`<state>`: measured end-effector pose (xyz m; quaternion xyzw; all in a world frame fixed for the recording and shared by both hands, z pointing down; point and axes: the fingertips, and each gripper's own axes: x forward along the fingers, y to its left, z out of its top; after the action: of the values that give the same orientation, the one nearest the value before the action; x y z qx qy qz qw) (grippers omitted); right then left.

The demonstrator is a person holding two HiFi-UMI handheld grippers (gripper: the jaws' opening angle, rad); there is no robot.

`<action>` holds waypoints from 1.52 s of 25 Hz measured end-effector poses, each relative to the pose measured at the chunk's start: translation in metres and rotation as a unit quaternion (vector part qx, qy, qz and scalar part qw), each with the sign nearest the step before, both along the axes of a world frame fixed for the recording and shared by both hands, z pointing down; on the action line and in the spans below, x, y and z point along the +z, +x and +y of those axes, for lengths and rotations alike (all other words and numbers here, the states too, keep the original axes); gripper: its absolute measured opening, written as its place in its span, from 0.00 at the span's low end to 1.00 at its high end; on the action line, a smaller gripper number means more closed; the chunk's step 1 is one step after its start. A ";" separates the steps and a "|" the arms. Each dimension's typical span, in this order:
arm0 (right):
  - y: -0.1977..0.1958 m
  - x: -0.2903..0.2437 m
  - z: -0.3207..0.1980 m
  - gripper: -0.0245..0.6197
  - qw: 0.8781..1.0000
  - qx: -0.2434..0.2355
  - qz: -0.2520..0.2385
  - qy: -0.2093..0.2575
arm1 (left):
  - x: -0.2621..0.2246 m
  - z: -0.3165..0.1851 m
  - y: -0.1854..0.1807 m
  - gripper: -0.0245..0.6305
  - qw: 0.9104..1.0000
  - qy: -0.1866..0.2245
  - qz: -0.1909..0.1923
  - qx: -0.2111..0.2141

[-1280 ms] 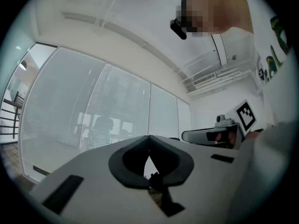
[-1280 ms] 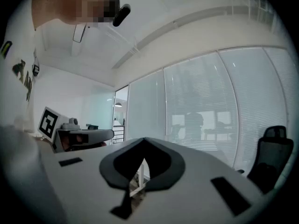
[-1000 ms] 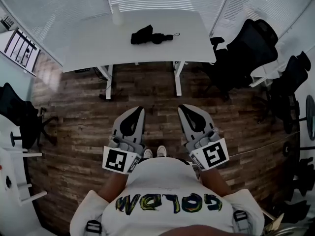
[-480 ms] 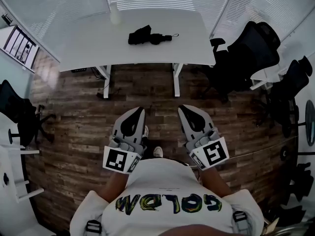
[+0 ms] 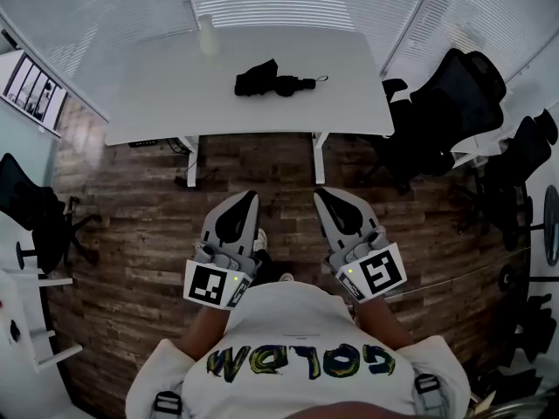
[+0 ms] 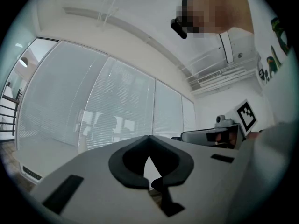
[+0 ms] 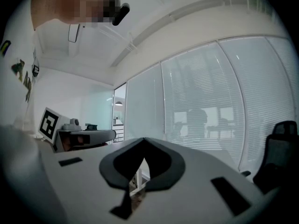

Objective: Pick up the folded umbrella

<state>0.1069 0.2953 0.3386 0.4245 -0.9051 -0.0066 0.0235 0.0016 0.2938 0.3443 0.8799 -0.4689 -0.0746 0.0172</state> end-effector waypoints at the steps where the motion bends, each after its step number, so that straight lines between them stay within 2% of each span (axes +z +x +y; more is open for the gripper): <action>1: -0.006 -0.001 -0.010 0.05 1.000 0.000 0.002 0.001 | 0.000 -0.010 -0.006 0.05 1.000 0.000 0.000 0.001; 12: -0.072 -0.010 -0.126 0.05 0.999 0.024 0.023 0.016 | -0.006 -0.121 -0.080 0.05 1.000 0.006 0.003 0.018; 17: -0.086 -0.005 -0.162 0.05 0.999 0.043 0.024 0.007 | -0.001 -0.158 -0.103 0.05 1.000 -0.001 0.000 0.029; 27: -0.106 -0.002 -0.193 0.05 0.999 0.036 0.024 0.003 | 0.000 -0.192 -0.114 0.05 0.999 -0.005 0.002 0.036; 38: -0.095 0.000 -0.249 0.05 0.999 0.023 0.026 0.007 | 0.003 -0.247 -0.098 0.05 1.000 -0.007 0.001 0.030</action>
<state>0.0120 0.0464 0.3391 0.4449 -0.8941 -0.0239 0.0444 -0.0961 0.0469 0.3470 0.8936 -0.4425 -0.0714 0.0259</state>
